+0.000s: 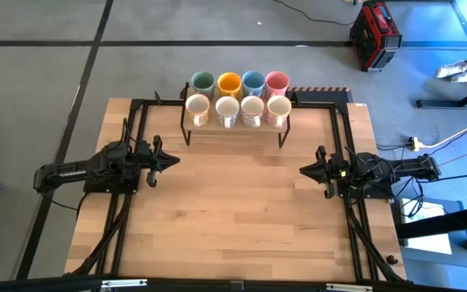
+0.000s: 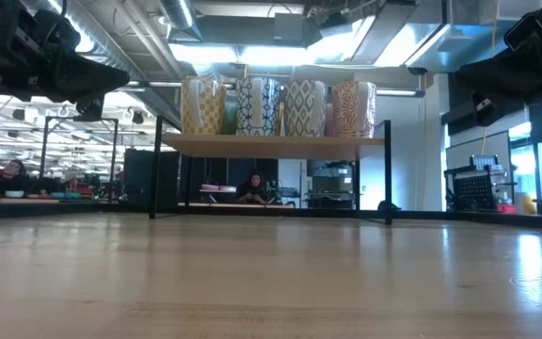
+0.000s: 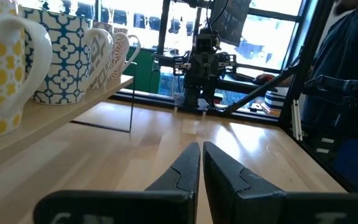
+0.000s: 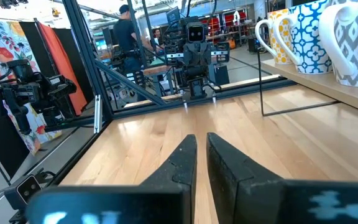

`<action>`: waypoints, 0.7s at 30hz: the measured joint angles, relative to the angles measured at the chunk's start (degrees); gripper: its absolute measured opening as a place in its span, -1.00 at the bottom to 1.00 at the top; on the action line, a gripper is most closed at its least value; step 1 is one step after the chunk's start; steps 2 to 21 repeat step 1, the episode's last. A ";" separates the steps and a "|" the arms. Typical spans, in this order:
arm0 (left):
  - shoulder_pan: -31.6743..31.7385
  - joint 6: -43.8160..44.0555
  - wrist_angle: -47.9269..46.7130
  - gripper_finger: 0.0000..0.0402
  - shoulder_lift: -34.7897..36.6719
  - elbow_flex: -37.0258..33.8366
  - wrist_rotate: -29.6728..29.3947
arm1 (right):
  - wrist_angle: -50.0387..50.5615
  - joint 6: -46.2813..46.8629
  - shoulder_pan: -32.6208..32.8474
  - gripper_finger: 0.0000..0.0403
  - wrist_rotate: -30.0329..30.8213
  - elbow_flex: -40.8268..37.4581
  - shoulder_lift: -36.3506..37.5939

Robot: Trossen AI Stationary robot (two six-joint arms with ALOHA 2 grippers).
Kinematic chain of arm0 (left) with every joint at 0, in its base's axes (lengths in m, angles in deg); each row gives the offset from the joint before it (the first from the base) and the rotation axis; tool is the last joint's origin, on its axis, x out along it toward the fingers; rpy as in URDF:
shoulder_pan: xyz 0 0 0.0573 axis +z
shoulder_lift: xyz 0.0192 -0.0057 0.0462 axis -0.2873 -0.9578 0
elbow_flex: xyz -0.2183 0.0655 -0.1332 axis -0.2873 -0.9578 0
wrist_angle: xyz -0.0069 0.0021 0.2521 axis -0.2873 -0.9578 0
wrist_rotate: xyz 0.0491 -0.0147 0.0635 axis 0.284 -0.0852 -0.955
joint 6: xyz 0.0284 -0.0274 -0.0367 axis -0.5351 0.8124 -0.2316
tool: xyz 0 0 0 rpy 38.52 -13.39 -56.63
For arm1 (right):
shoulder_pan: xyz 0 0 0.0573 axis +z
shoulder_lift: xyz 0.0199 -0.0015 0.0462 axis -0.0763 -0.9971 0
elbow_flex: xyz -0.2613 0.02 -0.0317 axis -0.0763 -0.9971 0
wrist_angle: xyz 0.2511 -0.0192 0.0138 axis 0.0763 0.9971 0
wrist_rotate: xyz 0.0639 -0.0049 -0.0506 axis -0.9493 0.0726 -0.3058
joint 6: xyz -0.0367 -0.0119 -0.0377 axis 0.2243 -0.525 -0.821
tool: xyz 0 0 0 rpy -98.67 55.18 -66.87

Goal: Place coffee mugs
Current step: Return to Home Position

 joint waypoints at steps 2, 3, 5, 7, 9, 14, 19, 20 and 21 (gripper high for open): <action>0.00 0.00 0.00 -0.93 0.00 0.00 0.00 | 0.00 0.02 -0.02 -0.86 0.00 0.00 0.01; 0.00 0.00 0.00 -0.93 0.00 0.00 0.00 | 0.00 0.02 -0.02 -0.86 0.00 0.00 0.01; 0.00 0.00 0.00 -0.93 0.00 0.00 0.00 | 0.00 0.02 -0.02 -0.86 0.00 0.00 0.01; 0.00 0.00 0.00 -0.93 0.00 0.00 0.00 | 0.00 0.02 -0.02 -0.86 0.00 0.00 0.01; 0.00 0.00 0.00 -0.93 0.00 0.00 0.00 | 0.00 0.02 -0.02 -0.86 0.00 0.00 0.01; 0.00 0.00 0.00 -0.93 0.00 0.00 0.00 | 0.00 0.02 -0.02 -0.86 0.00 0.00 0.01; 0.00 0.00 0.00 -0.93 0.00 0.00 0.00 | 0.00 0.02 -0.02 -0.86 0.00 0.00 0.01; 0.00 0.00 0.00 -0.93 0.00 0.00 0.00 | 0.00 0.02 -0.02 -0.86 0.00 0.00 0.01; 0.00 0.00 0.00 -0.93 0.00 0.00 0.00 | 0.00 0.02 -0.02 -0.86 0.00 0.00 0.01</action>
